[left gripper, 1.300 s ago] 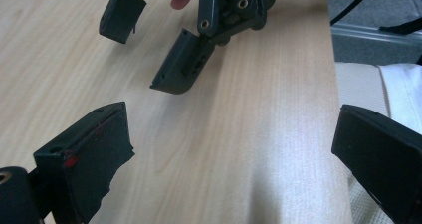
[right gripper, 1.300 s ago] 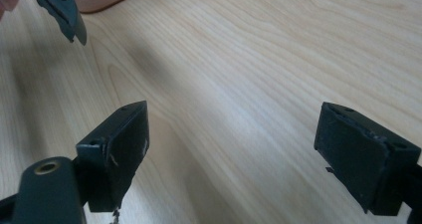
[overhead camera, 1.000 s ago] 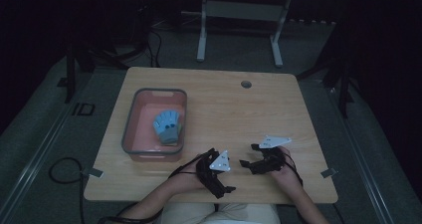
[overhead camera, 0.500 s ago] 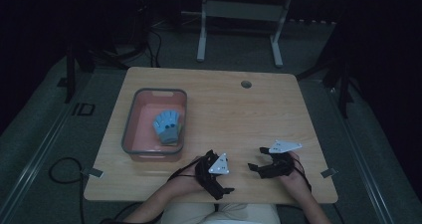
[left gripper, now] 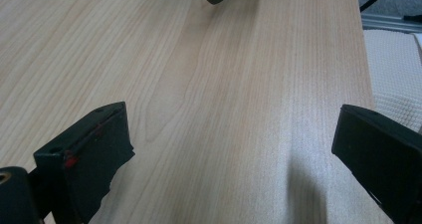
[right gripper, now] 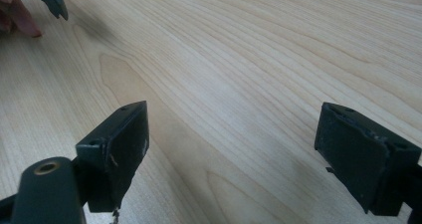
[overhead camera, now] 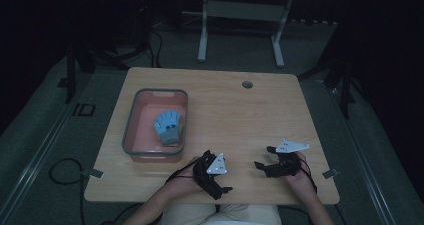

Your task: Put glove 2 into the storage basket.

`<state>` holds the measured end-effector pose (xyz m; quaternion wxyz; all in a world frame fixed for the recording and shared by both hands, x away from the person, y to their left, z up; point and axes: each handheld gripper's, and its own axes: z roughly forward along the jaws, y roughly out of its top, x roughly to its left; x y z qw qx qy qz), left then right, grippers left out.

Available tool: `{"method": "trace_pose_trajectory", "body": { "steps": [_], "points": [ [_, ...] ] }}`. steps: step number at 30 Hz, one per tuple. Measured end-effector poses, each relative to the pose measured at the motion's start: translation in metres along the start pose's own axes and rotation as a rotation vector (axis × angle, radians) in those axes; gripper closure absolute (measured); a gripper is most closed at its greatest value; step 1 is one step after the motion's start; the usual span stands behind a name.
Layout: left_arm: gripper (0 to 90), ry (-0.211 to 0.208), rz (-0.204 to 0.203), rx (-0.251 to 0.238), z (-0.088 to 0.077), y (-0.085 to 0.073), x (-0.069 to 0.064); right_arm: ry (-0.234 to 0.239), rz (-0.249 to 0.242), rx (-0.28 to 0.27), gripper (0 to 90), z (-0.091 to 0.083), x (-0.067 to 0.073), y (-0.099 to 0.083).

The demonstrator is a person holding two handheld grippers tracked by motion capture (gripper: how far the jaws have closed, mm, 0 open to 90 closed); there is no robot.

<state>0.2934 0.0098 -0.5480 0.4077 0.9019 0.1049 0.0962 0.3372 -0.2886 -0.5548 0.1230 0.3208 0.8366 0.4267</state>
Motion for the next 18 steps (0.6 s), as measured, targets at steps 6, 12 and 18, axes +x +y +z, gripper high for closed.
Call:
{"method": "trace_pose_trajectory", "body": {
  "steps": [6, 12, 18],
  "points": [
    [1.9, 0.010, -0.008, -0.003, -0.0015, -0.0021, 0.0010, -0.004, 0.000, -0.001, 14.0, 0.0000, -0.0002, -0.0001],
    [1.9, 0.010, -0.008, -0.002, -0.0021, -0.0031, 0.0015, -0.007, -0.009, 0.000, 14.0, 0.0006, 0.0007, 0.0000],
    [1.9, 0.008, -0.012, -0.006, -0.0020, -0.0034, 0.0014, -0.011, -0.006, -0.002, 14.0, 0.0003, 0.0003, -0.0002]
  ]
}}
